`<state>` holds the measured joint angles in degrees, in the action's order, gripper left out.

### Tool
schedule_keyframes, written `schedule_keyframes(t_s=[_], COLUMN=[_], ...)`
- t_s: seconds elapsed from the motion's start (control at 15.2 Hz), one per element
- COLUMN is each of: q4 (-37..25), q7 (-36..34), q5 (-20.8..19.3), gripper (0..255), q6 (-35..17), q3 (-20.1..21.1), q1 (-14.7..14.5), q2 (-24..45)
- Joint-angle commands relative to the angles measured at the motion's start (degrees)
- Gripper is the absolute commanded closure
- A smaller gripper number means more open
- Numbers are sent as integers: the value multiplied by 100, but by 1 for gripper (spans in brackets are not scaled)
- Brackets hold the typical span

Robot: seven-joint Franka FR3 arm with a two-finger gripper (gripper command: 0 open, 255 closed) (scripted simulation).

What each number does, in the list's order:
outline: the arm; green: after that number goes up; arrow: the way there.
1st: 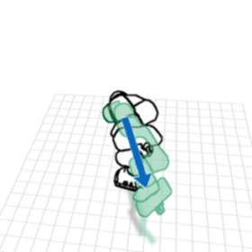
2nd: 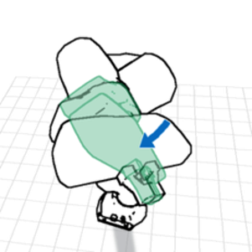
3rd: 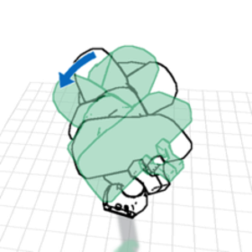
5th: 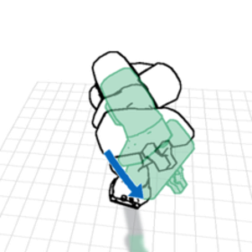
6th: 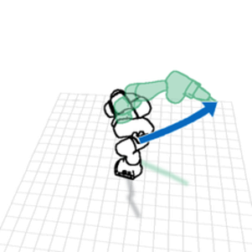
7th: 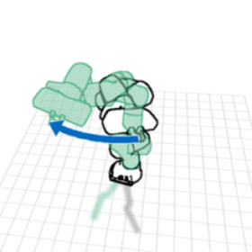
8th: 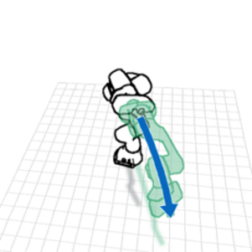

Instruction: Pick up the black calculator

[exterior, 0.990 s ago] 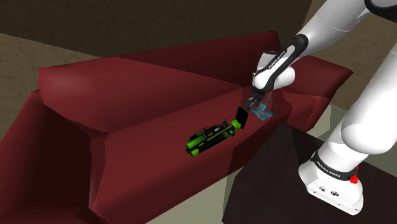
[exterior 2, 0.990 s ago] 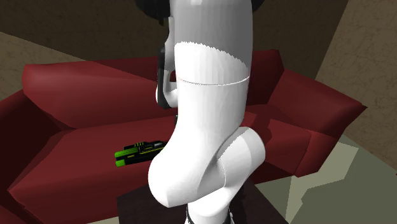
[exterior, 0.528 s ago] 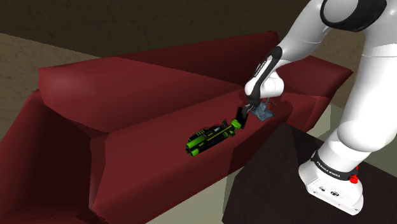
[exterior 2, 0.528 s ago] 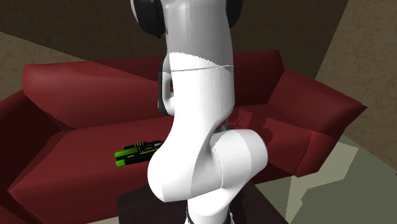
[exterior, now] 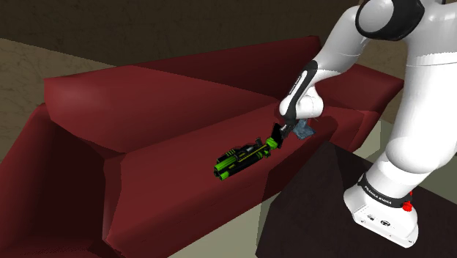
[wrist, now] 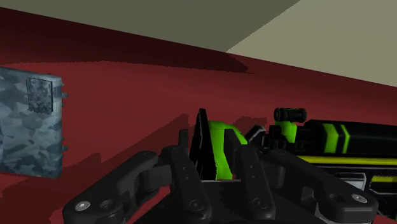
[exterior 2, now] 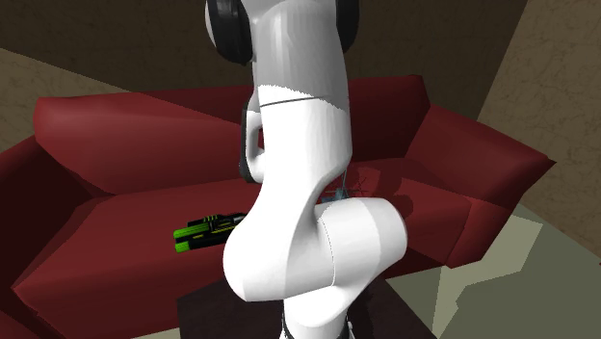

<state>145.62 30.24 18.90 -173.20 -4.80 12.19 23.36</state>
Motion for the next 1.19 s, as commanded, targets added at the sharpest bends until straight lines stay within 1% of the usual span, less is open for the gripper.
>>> schedule_keyframes(t_s=[0.0,0.46,0.79,1.12], q4=[0,-13,124,230], q7=[6,-5,-200,-469], q5=[5,-1,-221,-558], gripper=[255,255,255,255], q6=[-10,3,359,728], q3=[8,-1,-347,-695], q1=[9,-5,-303,-578], q2=[8,9,-467,-938])
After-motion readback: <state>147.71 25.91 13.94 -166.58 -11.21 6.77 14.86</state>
